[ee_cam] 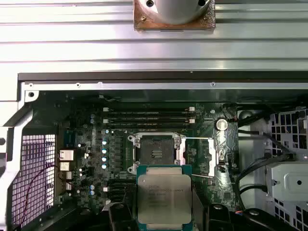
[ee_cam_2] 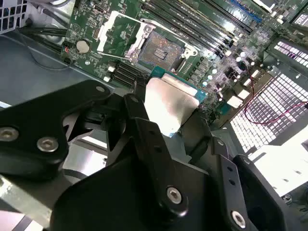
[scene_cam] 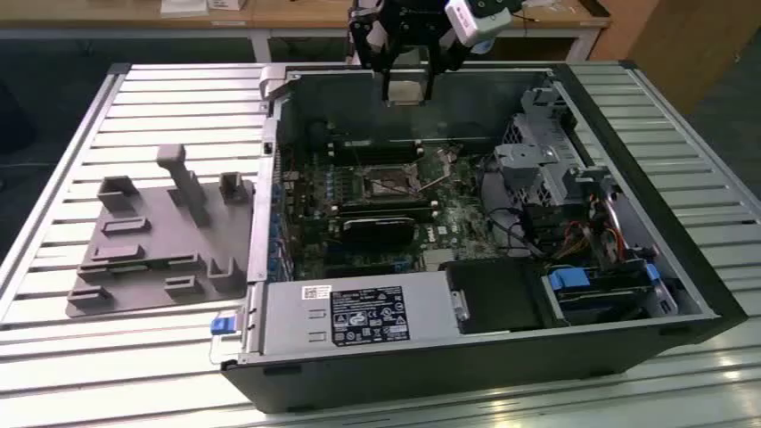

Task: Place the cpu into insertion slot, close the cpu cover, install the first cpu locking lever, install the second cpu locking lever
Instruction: 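Place the cpu into insertion slot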

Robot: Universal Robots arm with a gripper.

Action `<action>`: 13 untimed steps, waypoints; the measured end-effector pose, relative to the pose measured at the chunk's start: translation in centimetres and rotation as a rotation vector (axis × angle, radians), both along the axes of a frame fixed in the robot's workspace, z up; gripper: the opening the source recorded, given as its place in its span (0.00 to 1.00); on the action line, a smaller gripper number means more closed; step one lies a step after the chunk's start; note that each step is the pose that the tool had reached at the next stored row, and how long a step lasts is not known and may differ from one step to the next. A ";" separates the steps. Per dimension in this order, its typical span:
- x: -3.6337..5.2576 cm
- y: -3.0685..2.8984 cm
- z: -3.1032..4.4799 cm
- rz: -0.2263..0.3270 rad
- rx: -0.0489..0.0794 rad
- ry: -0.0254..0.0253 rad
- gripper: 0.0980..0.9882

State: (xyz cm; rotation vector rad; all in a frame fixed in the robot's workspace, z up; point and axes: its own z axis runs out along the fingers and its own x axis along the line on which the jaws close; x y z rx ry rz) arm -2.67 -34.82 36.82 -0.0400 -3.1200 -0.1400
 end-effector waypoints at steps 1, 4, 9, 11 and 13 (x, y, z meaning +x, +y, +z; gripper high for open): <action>0.00 0.00 0.00 0.000 0.000 0.0000 0.50; 0.00 0.00 0.00 0.000 0.000 0.0000 0.50; 0.00 0.00 0.00 0.000 0.000 0.0000 0.50; 0.00 0.00 0.00 0.000 0.000 0.0000 0.50; 0.00 0.01 -0.05 0.000 0.000 0.0000 0.50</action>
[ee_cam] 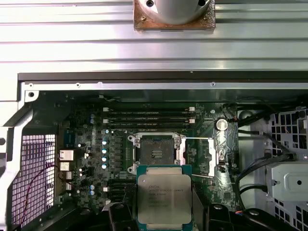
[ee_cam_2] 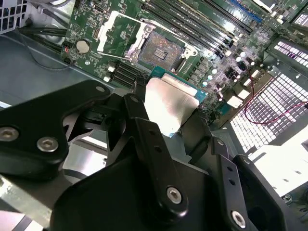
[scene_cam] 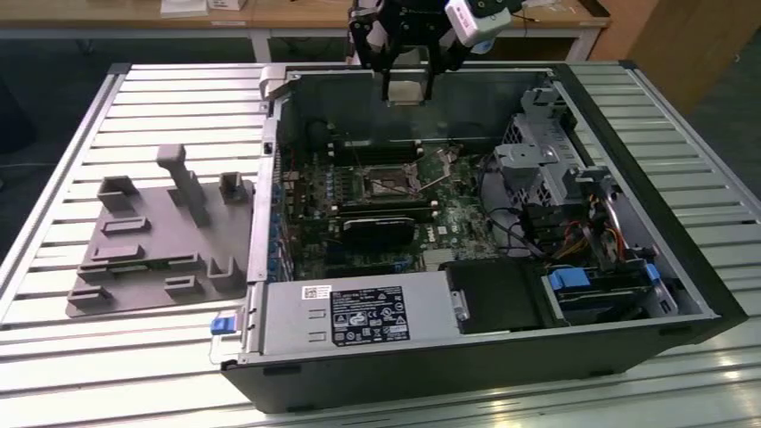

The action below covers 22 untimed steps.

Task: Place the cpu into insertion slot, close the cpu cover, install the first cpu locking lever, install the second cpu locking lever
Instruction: 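Place the cpu into insertion slot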

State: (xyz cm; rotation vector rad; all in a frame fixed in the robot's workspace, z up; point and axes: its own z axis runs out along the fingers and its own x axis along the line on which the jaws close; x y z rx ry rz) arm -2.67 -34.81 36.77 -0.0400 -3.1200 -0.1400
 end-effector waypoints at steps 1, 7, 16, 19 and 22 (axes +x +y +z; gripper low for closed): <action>0.00 0.00 -0.08 0.000 0.000 0.0000 0.50; -0.02 0.00 -1.31 0.000 0.000 0.0000 0.50; -0.09 0.04 -2.94 0.000 0.000 0.0000 0.50; -0.10 0.07 -3.50 0.000 0.000 0.0000 0.50; -0.10 0.10 -4.04 0.000 0.000 0.0001 0.50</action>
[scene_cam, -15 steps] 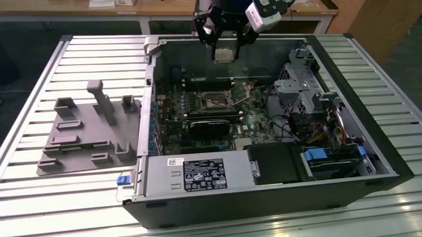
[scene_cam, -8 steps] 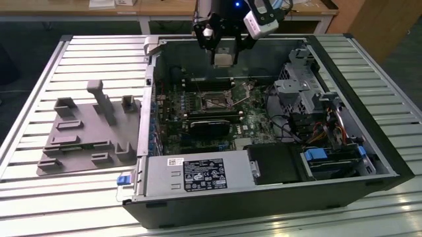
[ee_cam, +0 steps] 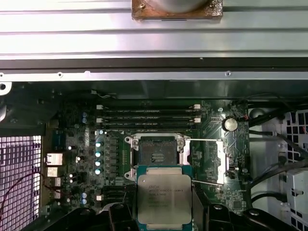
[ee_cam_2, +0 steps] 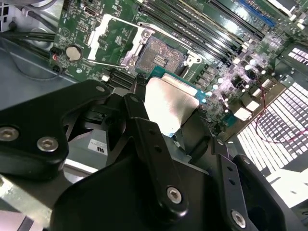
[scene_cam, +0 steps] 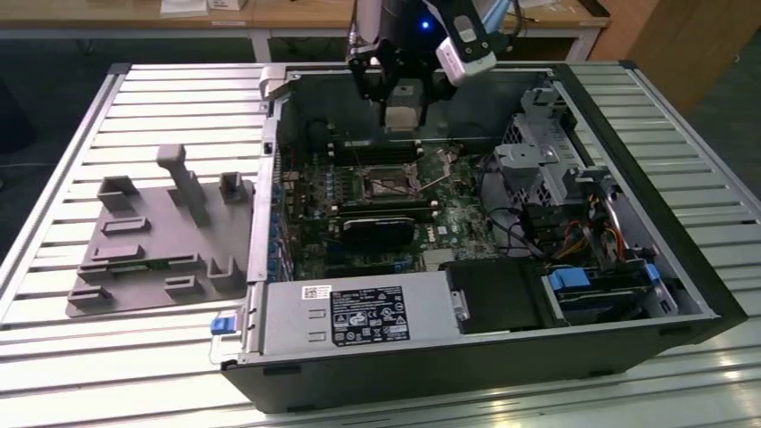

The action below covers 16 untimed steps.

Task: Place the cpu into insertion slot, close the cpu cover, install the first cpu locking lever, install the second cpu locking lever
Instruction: 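Place the cpu into insertion slot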

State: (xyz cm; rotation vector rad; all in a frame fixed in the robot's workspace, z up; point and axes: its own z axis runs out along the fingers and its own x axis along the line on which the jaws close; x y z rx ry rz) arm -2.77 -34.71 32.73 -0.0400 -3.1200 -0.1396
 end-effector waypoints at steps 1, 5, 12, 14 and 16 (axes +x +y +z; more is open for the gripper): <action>0.00 0.01 -0.18 0.000 0.000 0.0000 0.50; 0.00 0.07 -0.89 0.000 0.000 0.0000 0.50; -0.01 0.13 -1.76 0.000 0.000 -0.0001 0.50; -0.01 0.14 -2.00 0.000 0.000 -0.0001 0.50; -0.01 0.15 -2.27 0.000 0.000 0.0000 0.50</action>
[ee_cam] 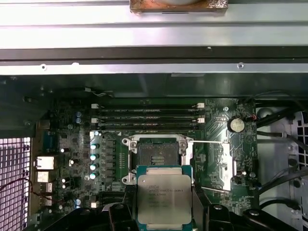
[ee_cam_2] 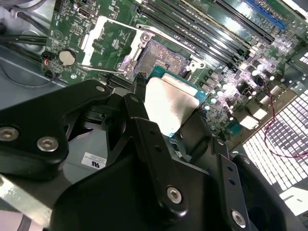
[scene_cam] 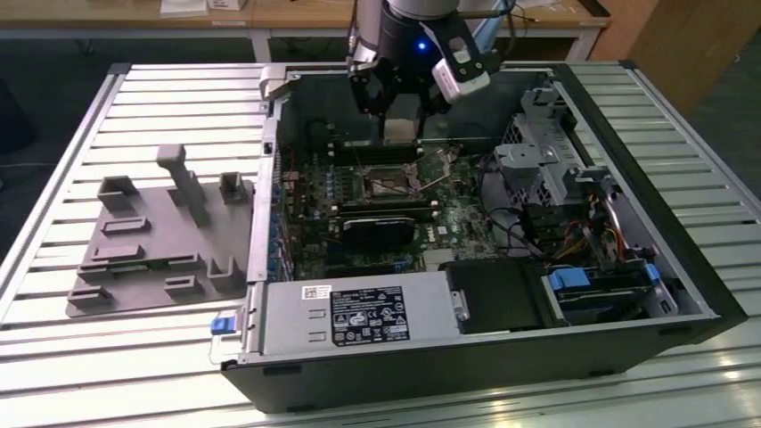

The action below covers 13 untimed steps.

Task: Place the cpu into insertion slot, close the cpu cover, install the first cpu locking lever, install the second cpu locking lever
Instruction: 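Place the cpu into insertion slot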

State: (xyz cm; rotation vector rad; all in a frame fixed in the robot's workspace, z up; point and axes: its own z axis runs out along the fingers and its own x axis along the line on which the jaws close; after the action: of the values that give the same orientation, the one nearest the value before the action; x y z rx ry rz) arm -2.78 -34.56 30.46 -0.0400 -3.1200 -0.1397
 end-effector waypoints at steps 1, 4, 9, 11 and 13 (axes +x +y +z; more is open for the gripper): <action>0.00 0.01 -0.15 0.000 0.000 0.0000 0.50; -0.01 0.01 -0.55 -0.001 -0.001 0.0000 0.50; -0.02 0.01 -0.91 -0.067 -0.001 0.0000 0.50; -0.02 0.01 -1.04 -0.103 -0.001 0.0000 0.50; -0.02 0.01 -1.21 -0.139 -0.001 0.0001 0.50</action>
State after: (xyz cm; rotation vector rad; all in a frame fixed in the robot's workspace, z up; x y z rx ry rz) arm -2.80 -34.55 29.25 -0.2570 -3.1159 -0.1397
